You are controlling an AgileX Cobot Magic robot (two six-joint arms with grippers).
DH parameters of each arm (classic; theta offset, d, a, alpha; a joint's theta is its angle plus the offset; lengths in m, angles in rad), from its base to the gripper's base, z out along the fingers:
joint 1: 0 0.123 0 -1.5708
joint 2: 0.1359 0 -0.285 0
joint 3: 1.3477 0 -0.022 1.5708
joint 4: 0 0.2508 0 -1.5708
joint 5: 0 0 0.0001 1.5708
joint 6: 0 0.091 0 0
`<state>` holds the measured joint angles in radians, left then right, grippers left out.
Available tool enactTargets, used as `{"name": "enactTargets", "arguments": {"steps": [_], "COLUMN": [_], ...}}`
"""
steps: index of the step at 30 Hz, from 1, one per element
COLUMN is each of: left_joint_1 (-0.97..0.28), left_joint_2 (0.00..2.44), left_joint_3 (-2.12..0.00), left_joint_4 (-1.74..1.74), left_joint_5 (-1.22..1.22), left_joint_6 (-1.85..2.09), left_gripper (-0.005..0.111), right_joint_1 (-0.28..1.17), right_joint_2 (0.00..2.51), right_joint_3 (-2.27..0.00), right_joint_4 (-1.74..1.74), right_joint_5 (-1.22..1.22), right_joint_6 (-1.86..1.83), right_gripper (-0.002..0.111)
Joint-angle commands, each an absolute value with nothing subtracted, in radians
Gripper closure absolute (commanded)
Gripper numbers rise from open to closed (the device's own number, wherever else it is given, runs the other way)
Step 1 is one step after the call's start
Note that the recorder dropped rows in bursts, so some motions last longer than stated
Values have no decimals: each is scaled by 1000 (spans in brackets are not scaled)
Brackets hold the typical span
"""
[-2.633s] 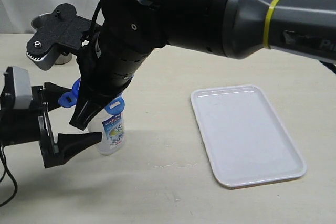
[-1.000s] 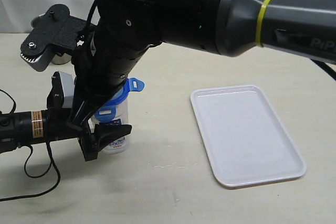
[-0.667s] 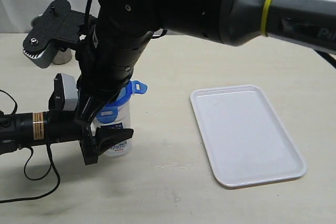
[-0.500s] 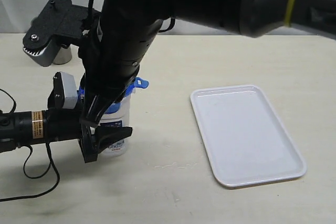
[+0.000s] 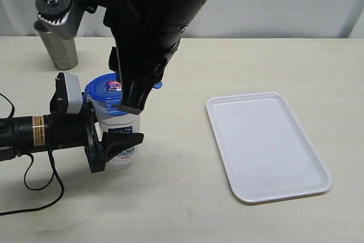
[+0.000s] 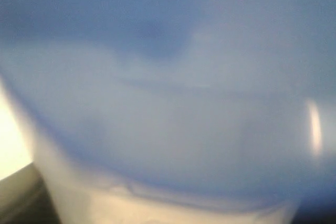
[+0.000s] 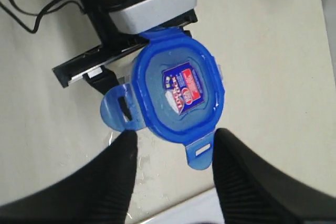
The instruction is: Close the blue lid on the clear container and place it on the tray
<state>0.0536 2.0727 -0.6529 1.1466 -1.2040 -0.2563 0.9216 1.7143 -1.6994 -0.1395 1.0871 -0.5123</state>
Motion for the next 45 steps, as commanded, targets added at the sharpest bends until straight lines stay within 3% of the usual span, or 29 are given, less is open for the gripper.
{"name": "enactTargets", "arguments": {"steps": [1, 7, 13, 31, 36, 45], "left_joint_1": [41, 34, 34, 34, 34, 34], "left_joint_2": [2063, 2063, 2063, 1998, 1958, 1955], "left_joint_3": [-655, -655, -655, -655, -655, -655], "left_joint_4": [1143, 1144, 1144, 1188, 1194, 1192], "left_joint_5": [-1221, -1221, -1221, -1221, -1221, -1221], "left_joint_6": [-263, -263, -263, -305, -320, -337], "left_gripper": [107, 107, 107, 107, 107, 107], "right_joint_1": [921, 921, 921, 921, 921, 921], "right_joint_2": [1731, 1784, 1845, 1884, 1886, 1888], "right_joint_3": [-1696, -1694, -1694, -1645, -1641, -1519], "right_joint_4": [-138, -147, -149, -93, -55, -98], "right_joint_5": [1104, 1049, 1049, 1033, 1036, 943], "right_joint_6": [-607, -671, -695, -718, -733, -739], "right_gripper": [60, 60, 68, 68, 76, 78]}}
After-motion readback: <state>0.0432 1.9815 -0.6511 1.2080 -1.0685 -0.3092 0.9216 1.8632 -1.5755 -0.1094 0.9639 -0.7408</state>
